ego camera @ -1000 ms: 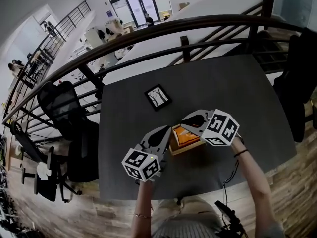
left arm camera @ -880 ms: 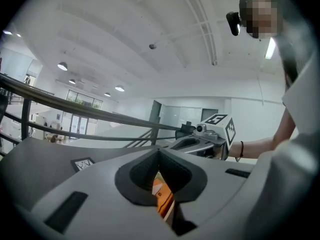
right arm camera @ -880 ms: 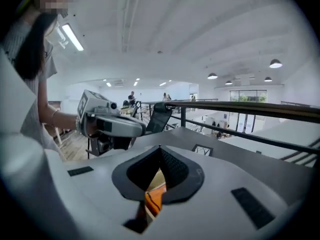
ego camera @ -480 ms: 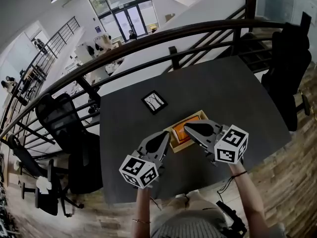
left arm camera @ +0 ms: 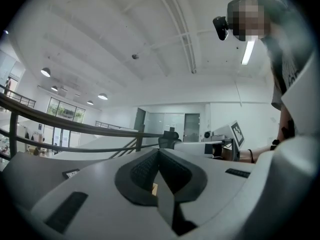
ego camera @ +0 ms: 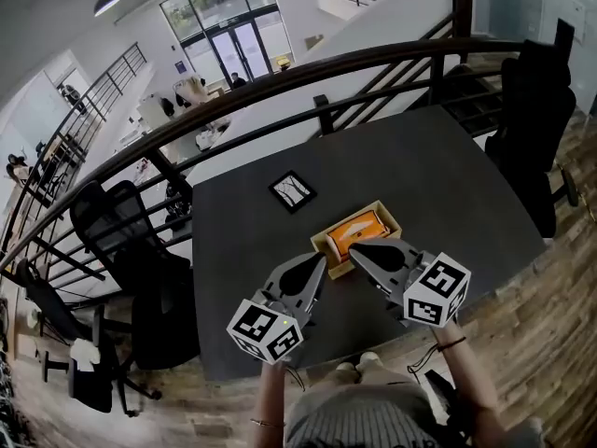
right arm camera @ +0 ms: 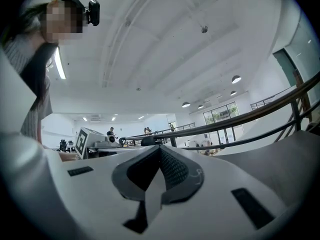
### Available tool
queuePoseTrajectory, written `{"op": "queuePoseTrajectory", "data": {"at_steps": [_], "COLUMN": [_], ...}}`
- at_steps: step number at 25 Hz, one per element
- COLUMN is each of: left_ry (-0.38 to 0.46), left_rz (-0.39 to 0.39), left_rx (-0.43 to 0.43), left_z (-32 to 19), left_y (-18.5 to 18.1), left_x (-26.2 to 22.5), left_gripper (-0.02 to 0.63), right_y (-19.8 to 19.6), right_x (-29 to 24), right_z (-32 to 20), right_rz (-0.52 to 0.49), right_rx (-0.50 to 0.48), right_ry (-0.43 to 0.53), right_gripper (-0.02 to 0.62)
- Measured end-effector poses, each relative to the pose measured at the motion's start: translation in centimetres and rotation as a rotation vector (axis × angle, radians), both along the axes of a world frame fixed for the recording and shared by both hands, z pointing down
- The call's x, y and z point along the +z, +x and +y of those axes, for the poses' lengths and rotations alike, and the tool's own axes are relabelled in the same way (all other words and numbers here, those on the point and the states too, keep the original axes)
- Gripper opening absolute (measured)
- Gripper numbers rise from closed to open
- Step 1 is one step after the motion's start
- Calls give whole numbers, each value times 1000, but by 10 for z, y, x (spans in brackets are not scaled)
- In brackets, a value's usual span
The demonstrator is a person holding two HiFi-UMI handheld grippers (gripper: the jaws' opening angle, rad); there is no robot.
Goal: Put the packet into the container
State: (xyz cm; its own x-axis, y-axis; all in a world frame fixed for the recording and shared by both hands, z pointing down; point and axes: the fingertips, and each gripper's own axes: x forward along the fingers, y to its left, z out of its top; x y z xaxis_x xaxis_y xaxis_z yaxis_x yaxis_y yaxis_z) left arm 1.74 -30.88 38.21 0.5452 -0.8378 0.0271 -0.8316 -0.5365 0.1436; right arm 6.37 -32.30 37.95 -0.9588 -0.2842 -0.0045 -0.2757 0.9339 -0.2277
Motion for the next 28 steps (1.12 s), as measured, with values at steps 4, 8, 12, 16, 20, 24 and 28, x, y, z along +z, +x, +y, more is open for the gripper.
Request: {"op": "queuePoseTrajectory", "data": {"at_steps": [4, 8, 12, 16, 20, 24, 28], "left_ry": [14, 20, 27, 29, 32, 28, 31], "left_rz": [-7, -10, -13, -13, -17, -18, -21], "left_rx": [16, 11, 3, -1, -1, 0, 2], "left_z": [10, 12, 11, 10, 11, 12, 6], "left_y": [3, 3, 2, 1, -2, -3, 1], "left_x": [-2, -3, -2, -4, -5, -6, -7], "left_gripper": [8, 8, 8, 8, 8, 8, 8], "right_y": [2, 2, 1, 1, -3, -6, -2], "right_x": [0, 1, 5, 4, 6, 6, 6], "right_z": [11, 16, 15, 13, 15, 16, 12], "right_rz": [4, 11, 21, 20, 22, 25, 26], "right_rx": [16, 14, 8, 2, 1, 1, -2], "right_ry": [15, 22, 27, 31, 30, 30, 29], "right_gripper": [9, 9, 9, 9, 9, 9, 9]}}
